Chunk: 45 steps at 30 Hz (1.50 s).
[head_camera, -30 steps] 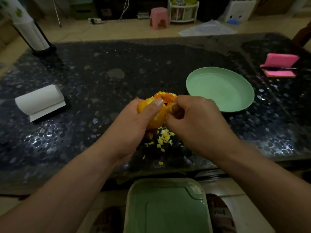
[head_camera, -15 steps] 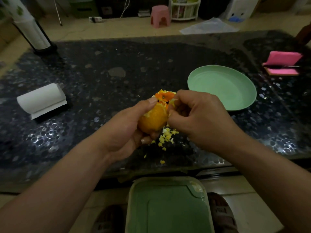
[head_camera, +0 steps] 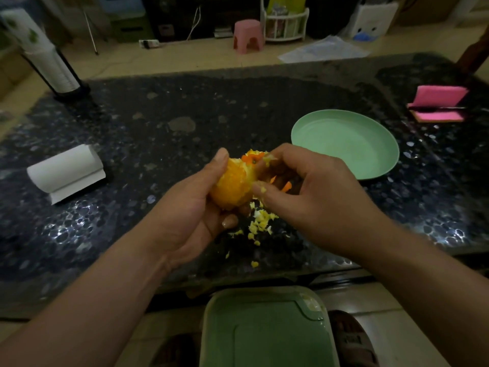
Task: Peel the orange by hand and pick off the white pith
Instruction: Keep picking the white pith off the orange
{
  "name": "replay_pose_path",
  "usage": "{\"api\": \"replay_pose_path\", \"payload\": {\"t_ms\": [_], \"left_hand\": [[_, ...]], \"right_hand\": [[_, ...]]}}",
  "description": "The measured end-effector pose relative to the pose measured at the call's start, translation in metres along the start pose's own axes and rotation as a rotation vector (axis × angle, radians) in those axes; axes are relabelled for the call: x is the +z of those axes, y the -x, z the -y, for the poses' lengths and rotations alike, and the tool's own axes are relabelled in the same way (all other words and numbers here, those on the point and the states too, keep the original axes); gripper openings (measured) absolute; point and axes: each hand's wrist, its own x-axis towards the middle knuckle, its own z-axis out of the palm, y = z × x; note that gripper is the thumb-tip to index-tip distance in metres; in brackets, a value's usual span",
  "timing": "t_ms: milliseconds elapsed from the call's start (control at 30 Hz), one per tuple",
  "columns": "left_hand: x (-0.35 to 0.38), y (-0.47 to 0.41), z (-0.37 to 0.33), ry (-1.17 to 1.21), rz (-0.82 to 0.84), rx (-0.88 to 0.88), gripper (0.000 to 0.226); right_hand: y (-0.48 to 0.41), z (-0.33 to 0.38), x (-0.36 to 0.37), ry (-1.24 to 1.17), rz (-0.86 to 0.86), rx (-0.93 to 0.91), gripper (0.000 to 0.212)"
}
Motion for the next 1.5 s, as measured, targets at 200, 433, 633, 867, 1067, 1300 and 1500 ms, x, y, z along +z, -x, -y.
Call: {"api": "replay_pose_path", "payload": {"t_ms": [200, 433, 633, 867, 1067, 1300, 1500], "left_hand": [[0.001, -0.002, 0.007, -0.126, -0.062, 0.060, 0.056], [0.006, 0.001, 0.008, -0.202, -0.066, 0.101, 0.048], [0.005, 0.001, 0.007, -0.116, -0.043, 0.121, 0.052], [0.001, 0.000, 0.004, -0.104, -0.036, 0.126, 0.051], [0.000, 0.000, 0.010, -0.254, -0.041, 0.173, 0.046], [0.003, -0.002, 0.015, -0.297, -0.038, 0.209, 0.044], [0.003, 0.000, 0.009, -0.213, -0.041, 0.203, 0.041]], "right_hand": [[-0.001, 0.000, 0.008, 0.137, -0.065, -0.042, 0.010], [-0.001, 0.005, 0.013, 0.207, -0.106, -0.051, 0.013], [-0.001, 0.004, 0.004, 0.043, -0.066, 0.036, 0.011], [-0.002, 0.004, -0.001, -0.101, 0.007, 0.077, 0.010], [0.001, 0.007, 0.001, -0.007, -0.017, 0.029, 0.007], [0.002, 0.005, 0.004, 0.055, -0.066, 0.057, 0.014], [0.000, 0.004, -0.004, -0.111, 0.028, 0.096, 0.012]]}}
